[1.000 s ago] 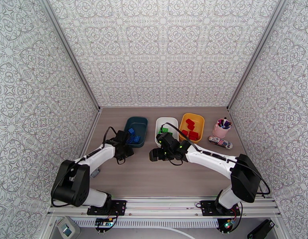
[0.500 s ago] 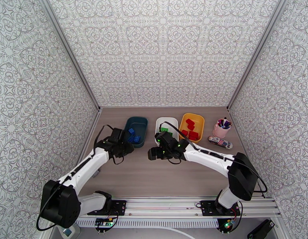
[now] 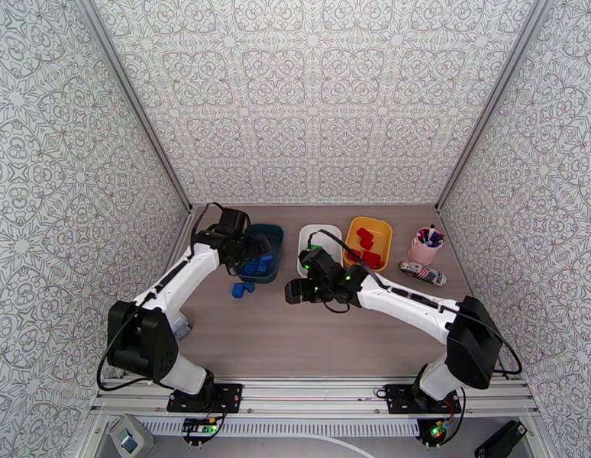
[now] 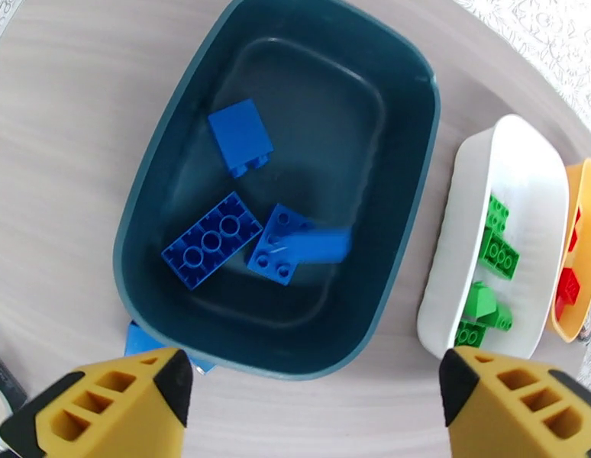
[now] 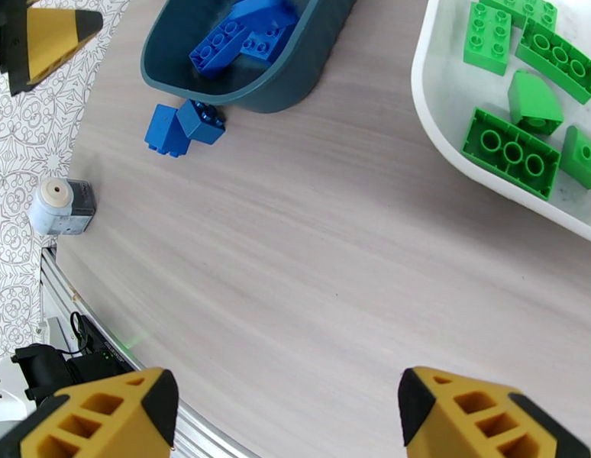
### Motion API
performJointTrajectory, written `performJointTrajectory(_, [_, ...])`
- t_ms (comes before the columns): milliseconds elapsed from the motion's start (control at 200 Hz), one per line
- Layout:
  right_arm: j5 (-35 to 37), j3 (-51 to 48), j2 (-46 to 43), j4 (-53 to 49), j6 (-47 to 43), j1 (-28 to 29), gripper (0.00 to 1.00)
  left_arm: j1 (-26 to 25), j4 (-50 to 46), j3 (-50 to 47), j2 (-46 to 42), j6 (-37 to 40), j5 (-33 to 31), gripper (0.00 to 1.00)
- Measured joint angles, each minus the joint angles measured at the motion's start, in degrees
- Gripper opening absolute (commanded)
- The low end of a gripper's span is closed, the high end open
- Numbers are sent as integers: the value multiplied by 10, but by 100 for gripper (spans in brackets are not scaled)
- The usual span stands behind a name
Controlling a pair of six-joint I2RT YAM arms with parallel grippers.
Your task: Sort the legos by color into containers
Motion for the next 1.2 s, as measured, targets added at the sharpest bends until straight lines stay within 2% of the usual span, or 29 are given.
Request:
performJointTrajectory(190, [0, 0, 0, 0, 0, 0, 81, 12, -7, -66, -68, 1, -7, 88])
performJointTrajectory(325, [-3, 0, 0, 1, 0, 0, 81, 20, -12, -119, -120, 0, -12, 82])
performJointTrajectory(510, [-9, 0, 1, 3, 0, 0, 84, 28, -12, -188, -154, -1, -12, 79])
performJointTrajectory(850, [-31, 0, 11, 31, 8, 2, 85, 38, 3, -273, -160, -5, -12, 76])
performJointTrajectory(1196, [-45, 2, 52, 47, 19, 21, 85, 56, 40, -282, -107, -3, -12, 69])
